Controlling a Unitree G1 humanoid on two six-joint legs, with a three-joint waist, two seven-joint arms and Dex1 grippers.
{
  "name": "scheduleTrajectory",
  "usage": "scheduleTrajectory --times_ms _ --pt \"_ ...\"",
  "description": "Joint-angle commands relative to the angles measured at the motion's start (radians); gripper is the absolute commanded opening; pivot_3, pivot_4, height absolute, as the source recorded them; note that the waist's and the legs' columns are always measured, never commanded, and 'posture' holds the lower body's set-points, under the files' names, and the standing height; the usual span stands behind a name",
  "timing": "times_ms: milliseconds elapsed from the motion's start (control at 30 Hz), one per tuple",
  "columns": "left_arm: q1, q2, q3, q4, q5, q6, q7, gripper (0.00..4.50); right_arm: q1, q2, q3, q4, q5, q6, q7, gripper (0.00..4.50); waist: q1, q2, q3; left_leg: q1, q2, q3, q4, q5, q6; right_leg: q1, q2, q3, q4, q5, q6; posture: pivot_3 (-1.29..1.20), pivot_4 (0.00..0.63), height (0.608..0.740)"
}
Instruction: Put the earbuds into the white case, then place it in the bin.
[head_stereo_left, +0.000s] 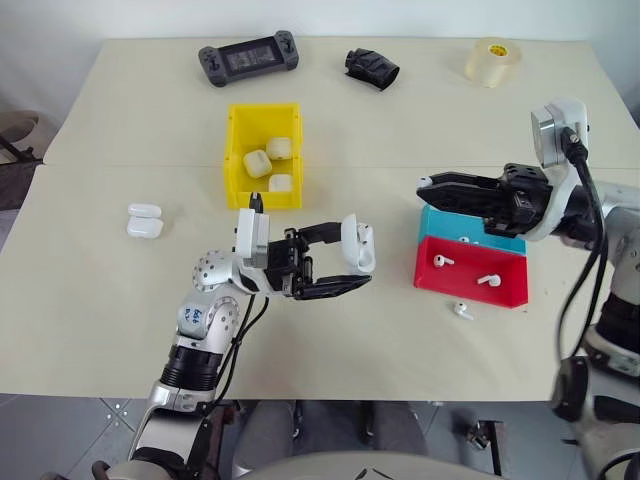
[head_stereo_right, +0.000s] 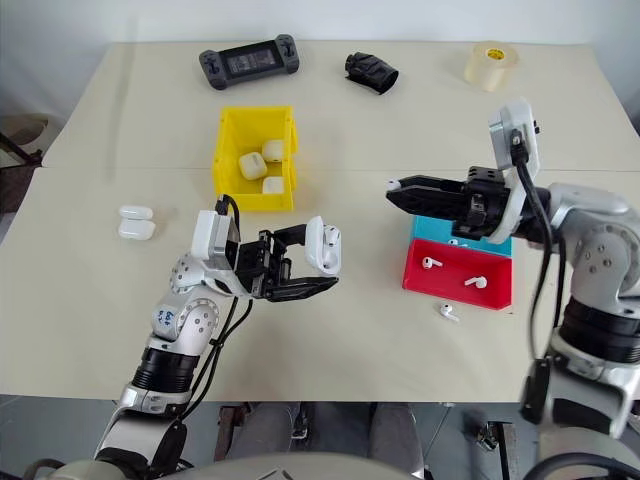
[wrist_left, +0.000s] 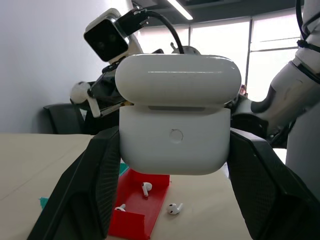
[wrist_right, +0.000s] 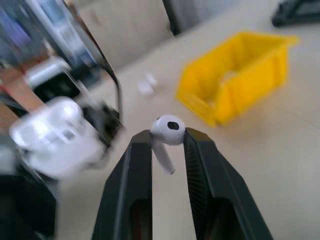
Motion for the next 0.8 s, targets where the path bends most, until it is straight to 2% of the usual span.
scheduleTrajectory --times_ms 33,200,433,567,800 --pt "-0.029 -0.011 0.011 0.014 -0.005 -0.017 -0.008 2.79 0.016 0.149 -0.172 -0.134 0.199 0.124 -0.204 0.52 0.002 0.000 0.000 0.000 0.000 0.000 0.000 0.000 0.000 0.000 0.000 0.000 0.000 0.000 0.000 0.00 0.150 0.740" --pt "-0.060 -0.027 0.022 0.037 -0.010 -0.012 0.008 2.79 0.099 0.290 -0.218 -0.257 0.423 0.130 -0.412 0.52 0.002 0.000 0.000 0.000 -0.004 -0.002 0.000 0.000 0.000 0.000 -0.001 0.000 0.002 0.000 0.000 0.00 0.150 0.740" --pt "-0.086 -0.041 0.037 0.052 -0.014 0.002 0.023 2.79 0.230 0.272 -0.132 -0.313 0.710 -0.007 -0.628 0.52 -0.003 0.000 0.000 0.001 -0.005 -0.001 -0.001 0.000 0.000 0.000 0.000 0.000 0.002 0.000 0.000 0.00 0.150 0.740" --pt "-0.095 -0.044 0.038 0.055 -0.013 0.010 0.026 2.79 0.289 0.233 -0.065 -0.324 0.777 -0.104 -0.698 0.52 -0.003 0.000 0.000 0.001 -0.005 0.000 -0.001 0.000 0.000 0.000 0.000 0.001 0.002 0.000 0.000 0.00 0.150 0.740" --pt "-0.104 -0.051 0.037 0.055 -0.011 0.018 0.026 2.79 0.349 0.188 0.048 -0.351 0.759 -0.251 -0.731 0.52 -0.003 0.000 0.000 0.001 -0.005 0.000 -0.001 0.000 0.001 0.000 0.000 0.001 0.002 0.000 0.000 0.00 0.150 0.740"
